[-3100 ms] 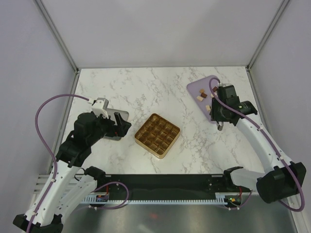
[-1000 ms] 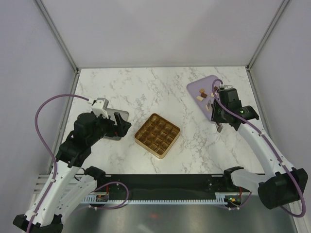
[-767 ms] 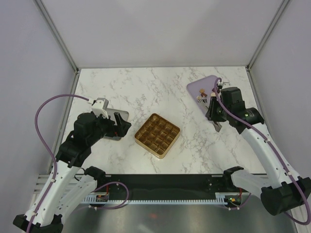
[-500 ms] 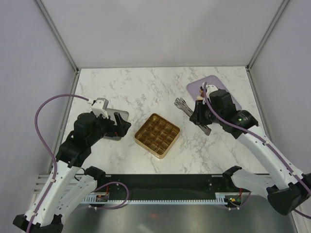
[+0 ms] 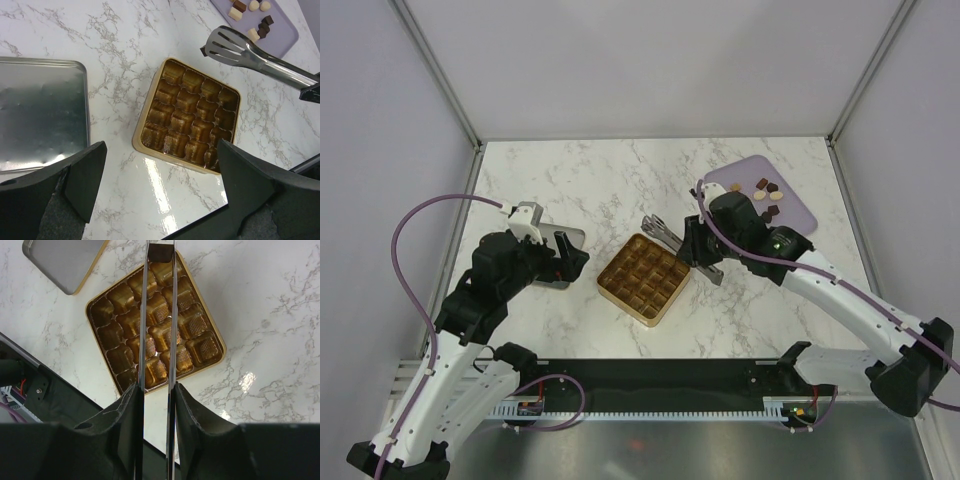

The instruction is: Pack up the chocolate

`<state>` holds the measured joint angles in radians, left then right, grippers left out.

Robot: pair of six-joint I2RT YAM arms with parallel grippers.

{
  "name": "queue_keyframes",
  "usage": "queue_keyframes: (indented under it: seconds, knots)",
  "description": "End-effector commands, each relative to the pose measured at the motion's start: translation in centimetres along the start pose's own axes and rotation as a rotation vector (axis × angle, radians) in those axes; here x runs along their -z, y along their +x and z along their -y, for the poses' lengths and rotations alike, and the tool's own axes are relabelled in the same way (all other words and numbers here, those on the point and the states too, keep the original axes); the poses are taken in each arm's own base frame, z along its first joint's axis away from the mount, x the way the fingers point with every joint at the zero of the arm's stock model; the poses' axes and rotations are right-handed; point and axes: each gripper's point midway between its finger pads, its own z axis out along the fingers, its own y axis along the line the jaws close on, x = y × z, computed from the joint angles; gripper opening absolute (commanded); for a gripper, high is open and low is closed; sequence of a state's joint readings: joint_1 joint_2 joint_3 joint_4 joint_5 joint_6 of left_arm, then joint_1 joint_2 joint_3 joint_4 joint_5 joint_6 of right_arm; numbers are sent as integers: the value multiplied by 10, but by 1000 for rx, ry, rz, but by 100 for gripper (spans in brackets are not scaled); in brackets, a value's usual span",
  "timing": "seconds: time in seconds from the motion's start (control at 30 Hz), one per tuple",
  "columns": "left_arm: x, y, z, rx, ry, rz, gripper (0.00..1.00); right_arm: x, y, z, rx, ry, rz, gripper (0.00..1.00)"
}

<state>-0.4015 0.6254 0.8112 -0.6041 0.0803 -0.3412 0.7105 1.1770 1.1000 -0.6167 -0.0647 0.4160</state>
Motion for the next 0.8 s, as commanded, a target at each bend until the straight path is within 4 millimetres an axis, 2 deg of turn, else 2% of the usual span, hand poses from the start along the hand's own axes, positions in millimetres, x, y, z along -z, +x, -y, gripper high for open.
queue_keyframes:
  seconds: [0.0,0.2,0.77]
  knots:
    - [0,1,-4,-44,-9,2,100,-10,-13,-12,10,-3,55,31]
    - [1,1,-3,-44,-7,5,100,-31,5,-17,43,43,-2,32]
    - [1,1,-3,-45,-9,9,100,-53,12,-18,73,90,-28,40]
